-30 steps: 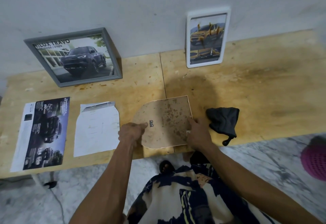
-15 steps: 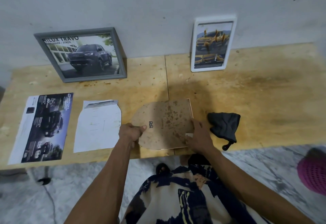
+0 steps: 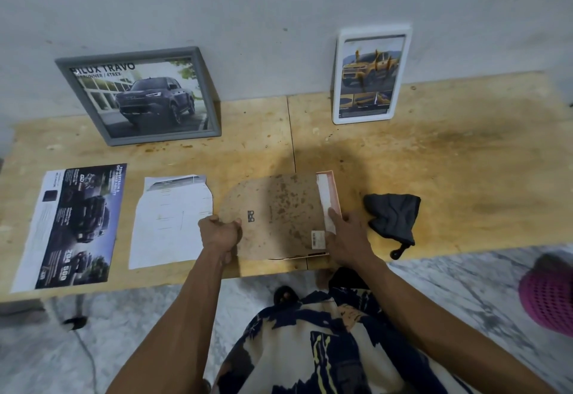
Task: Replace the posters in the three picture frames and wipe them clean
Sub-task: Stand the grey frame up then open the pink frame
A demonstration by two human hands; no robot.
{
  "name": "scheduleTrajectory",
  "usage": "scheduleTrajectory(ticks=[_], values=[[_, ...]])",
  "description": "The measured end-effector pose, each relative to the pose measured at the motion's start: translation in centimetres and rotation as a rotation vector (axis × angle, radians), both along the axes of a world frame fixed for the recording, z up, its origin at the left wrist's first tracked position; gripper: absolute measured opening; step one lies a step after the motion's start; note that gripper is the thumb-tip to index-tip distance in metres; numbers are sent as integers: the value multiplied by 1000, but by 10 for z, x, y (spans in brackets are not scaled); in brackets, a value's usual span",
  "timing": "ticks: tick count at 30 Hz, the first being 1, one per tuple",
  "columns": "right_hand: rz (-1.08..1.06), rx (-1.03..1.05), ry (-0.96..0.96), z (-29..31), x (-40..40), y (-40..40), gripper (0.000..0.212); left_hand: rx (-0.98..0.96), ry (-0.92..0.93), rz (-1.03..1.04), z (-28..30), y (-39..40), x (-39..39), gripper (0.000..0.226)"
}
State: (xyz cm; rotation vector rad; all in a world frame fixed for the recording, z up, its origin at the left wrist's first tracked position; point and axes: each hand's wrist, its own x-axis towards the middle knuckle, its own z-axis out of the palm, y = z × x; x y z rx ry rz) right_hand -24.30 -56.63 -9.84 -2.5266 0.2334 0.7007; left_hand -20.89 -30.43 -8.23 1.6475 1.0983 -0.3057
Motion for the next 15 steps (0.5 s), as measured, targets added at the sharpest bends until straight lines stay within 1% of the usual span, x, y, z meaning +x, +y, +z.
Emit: scheduleTrajectory(ticks=[4,7,10,12,15], values=[[17,-16,-10,2,2,1,55,-100,-94,77,5,11,-4,38],[37,-38,-16,3,4,2,51,-147,-145,165,10,20,-7,20],[60,-57,-18,6,5,2,50,-242,-181,261,18,30,-12,30],[-8,-27,-42,8,7,3,48,-272,-202,291,18,40,-16,32],[-240,58,-224,18,6,10,40,-279,-224,304,23,51,-20,32]])
